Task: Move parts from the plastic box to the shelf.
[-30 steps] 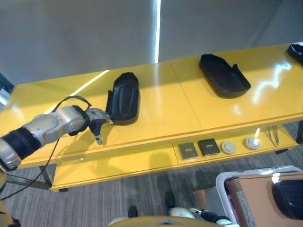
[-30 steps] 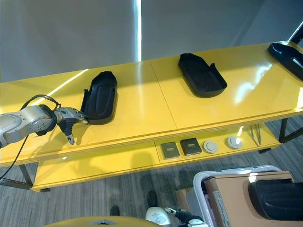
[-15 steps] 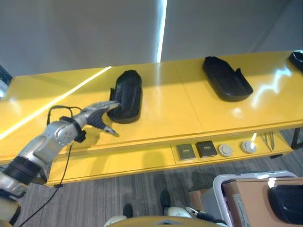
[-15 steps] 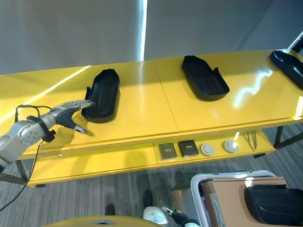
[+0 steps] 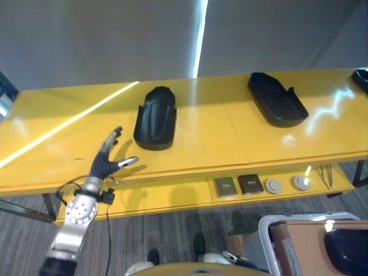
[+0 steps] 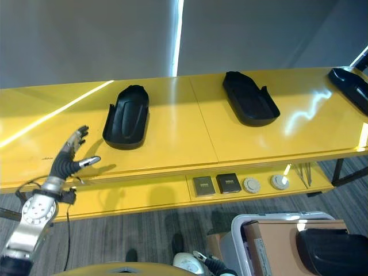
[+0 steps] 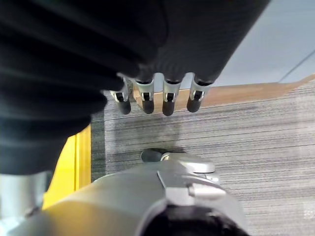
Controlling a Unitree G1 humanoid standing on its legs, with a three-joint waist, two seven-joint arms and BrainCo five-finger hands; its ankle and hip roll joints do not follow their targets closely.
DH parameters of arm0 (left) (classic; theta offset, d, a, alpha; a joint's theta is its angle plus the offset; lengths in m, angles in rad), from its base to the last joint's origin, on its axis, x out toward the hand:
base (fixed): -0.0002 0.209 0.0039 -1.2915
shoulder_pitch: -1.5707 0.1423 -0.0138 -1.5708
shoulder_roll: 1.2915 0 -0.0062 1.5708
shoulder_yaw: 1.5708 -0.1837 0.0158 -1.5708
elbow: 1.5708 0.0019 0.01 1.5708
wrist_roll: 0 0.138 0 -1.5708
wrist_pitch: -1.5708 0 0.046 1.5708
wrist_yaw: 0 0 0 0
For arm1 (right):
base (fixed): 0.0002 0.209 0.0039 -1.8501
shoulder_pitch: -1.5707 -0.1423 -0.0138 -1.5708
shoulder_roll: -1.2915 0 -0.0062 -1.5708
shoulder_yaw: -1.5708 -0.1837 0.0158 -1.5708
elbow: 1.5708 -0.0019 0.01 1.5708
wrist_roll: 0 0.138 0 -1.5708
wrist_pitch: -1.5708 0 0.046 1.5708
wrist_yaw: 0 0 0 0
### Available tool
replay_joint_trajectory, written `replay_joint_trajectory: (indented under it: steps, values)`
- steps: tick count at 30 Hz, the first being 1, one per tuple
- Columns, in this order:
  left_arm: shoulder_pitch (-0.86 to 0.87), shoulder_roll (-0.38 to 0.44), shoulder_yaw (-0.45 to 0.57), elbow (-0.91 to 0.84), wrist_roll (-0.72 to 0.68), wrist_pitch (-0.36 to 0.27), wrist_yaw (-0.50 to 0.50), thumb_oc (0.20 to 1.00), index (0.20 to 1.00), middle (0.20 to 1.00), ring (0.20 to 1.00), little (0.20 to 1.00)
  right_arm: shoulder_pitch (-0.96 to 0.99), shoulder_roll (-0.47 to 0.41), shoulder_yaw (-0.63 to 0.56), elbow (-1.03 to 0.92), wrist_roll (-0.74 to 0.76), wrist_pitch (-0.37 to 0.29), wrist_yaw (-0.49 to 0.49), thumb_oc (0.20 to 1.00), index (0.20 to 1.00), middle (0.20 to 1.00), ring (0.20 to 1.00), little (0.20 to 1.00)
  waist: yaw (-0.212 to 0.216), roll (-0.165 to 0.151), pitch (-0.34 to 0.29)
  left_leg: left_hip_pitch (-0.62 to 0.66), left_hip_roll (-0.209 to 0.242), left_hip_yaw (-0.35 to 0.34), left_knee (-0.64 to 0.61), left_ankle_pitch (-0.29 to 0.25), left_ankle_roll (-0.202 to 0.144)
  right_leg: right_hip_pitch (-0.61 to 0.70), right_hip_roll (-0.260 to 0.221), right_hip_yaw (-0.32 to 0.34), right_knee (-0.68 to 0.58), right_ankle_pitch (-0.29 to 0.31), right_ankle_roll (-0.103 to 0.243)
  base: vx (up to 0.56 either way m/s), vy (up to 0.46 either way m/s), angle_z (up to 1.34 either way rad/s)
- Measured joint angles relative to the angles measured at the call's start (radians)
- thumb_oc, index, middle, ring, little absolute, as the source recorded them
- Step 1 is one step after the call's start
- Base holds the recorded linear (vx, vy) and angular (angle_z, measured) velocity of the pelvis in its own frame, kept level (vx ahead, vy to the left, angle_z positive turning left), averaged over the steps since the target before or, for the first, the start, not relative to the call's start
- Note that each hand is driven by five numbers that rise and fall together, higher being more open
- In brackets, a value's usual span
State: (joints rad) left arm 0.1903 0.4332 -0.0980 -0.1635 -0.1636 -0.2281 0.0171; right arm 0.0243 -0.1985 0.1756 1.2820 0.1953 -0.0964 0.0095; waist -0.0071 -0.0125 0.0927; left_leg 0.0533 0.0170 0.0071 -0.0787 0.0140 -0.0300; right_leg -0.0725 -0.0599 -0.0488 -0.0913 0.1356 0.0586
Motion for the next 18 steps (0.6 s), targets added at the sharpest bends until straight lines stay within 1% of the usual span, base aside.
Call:
replay_joint_trajectory:
  steps: [1,2,3,4,6,8,11,13,15,17,18]
  values:
    - [0.018,-0.006,-0.016,-0.006,-0.026,-0.001,-0.002,0.238,0.238,0.238,0.238,0.238,-0.003,0.000,0.000,0.002,0.000,-0.002,-0.006,1.000,1.000,1.000,1.000,1.000,0.006,-0.001,0.000,-0.002,0.000,-0.003,0.000,0.001,0.001,0.001,-0.001,-0.003,0.000,0.000,0.000,-0.03,-0.005,0.06]
    - [0.035,0.013,-0.030,-0.023,-0.030,-0.001,-0.004,0.200,0.200,0.200,0.200,0.200,-0.010,0.001,0.000,0.000,0.000,-0.004,-0.011,1.000,1.000,1.000,1.000,1.000,0.013,-0.002,0.001,-0.005,0.000,-0.004,0.000,0.001,0.001,-0.001,-0.001,-0.005,0.000,0.000,0.000,-0.02,-0.002,0.11]
    - [0.047,0.068,-0.063,-0.055,-0.031,-0.013,-0.016,0.200,0.200,0.200,0.200,0.200,-0.007,0.000,0.002,0.003,0.000,-0.009,-0.020,1.000,1.000,1.000,1.000,1.000,0.010,-0.007,0.006,-0.009,0.000,-0.010,0.000,0.002,0.002,-0.004,-0.001,-0.013,0.000,0.001,0.000,-0.02,-0.009,0.12]
    - [0.048,0.086,-0.076,-0.063,-0.031,-0.019,-0.026,0.200,0.200,0.200,0.200,0.200,-0.007,0.000,0.004,0.004,0.000,-0.009,-0.023,1.000,1.000,1.000,1.000,1.000,0.012,-0.007,0.006,-0.013,0.000,-0.012,0.000,0.003,0.003,-0.005,-0.002,-0.015,0.000,0.001,0.000,-0.01,-0.015,0.12]
    - [0.057,0.086,-0.105,-0.049,-0.063,-0.030,-0.044,0.200,0.200,0.200,0.200,0.200,-0.019,0.000,0.010,0.009,-0.001,-0.009,-0.040,1.000,1.000,1.000,1.000,1.000,0.022,0.000,0.010,-0.019,0.001,-0.019,-0.002,0.003,0.003,-0.002,-0.002,-0.019,0.000,0.001,0.001,-0.02,-0.014,0.06]
    - [0.070,0.100,-0.142,-0.041,-0.071,-0.027,-0.069,0.200,0.200,0.200,0.200,0.200,-0.031,-0.001,0.009,0.020,-0.001,-0.009,-0.045,1.000,1.000,1.000,1.000,1.000,0.018,0.000,0.015,-0.019,0.001,-0.026,-0.002,0.004,0.003,-0.003,-0.002,-0.023,0.000,0.000,0.000,-0.03,-0.006,0.08]
    - [0.075,0.099,-0.156,-0.037,-0.076,-0.027,-0.080,0.200,0.200,0.200,0.200,0.200,-0.042,-0.003,0.013,0.024,-0.001,-0.009,-0.053,1.000,1.000,1.000,1.000,1.000,0.020,0.003,0.018,-0.029,0.001,-0.031,0.000,0.008,0.000,-0.014,-0.002,-0.026,0.000,0.001,0.000,-0.03,-0.002,0.05]
    - [0.058,0.098,-0.176,-0.023,-0.078,-0.028,-0.082,0.200,0.200,0.200,0.200,0.200,-0.048,-0.005,0.028,0.024,-0.001,-0.009,-0.067,1.000,1.000,1.000,1.000,1.000,0.023,0.003,0.020,-0.040,0.001,-0.033,0.000,0.014,-0.006,-0.025,-0.002,-0.029,0.000,0.009,0.006,-0.04,-0.008,0.03]
    - [0.040,0.093,-0.191,0.001,-0.078,-0.027,-0.077,0.200,0.200,0.200,0.200,0.200,-0.056,-0.003,0.034,0.024,-0.001,-0.009,-0.084,1.000,1.000,1.000,1.000,1.000,0.018,0.002,0.025,-0.047,0.001,-0.033,0.000,0.016,-0.007,-0.033,-0.001,-0.031,0.000,0.010,0.006,-0.05,-0.016,0.01]
    - [-0.022,0.074,-0.218,0.025,-0.079,-0.027,-0.052,0.200,0.200,0.200,0.200,0.200,-0.071,-0.006,0.052,0.021,0.000,-0.010,-0.088,1.000,1.000,1.000,1.000,1.000,0.017,0.001,0.043,-0.070,-0.001,-0.037,0.001,0.025,-0.007,-0.052,-0.004,-0.036,0.000,0.015,0.007,-0.01,-0.008,0.05]
    - [-0.065,0.061,-0.225,0.029,-0.079,-0.026,-0.040,0.200,0.200,0.200,0.200,0.200,-0.077,-0.003,0.054,0.021,0.003,-0.013,-0.091,1.000,1.000,1.000,1.000,1.000,0.006,-0.004,0.051,-0.084,-0.001,-0.036,0.001,0.029,-0.008,-0.068,-0.003,-0.037,0.000,0.020,0.006,0.00,0.000,0.00]
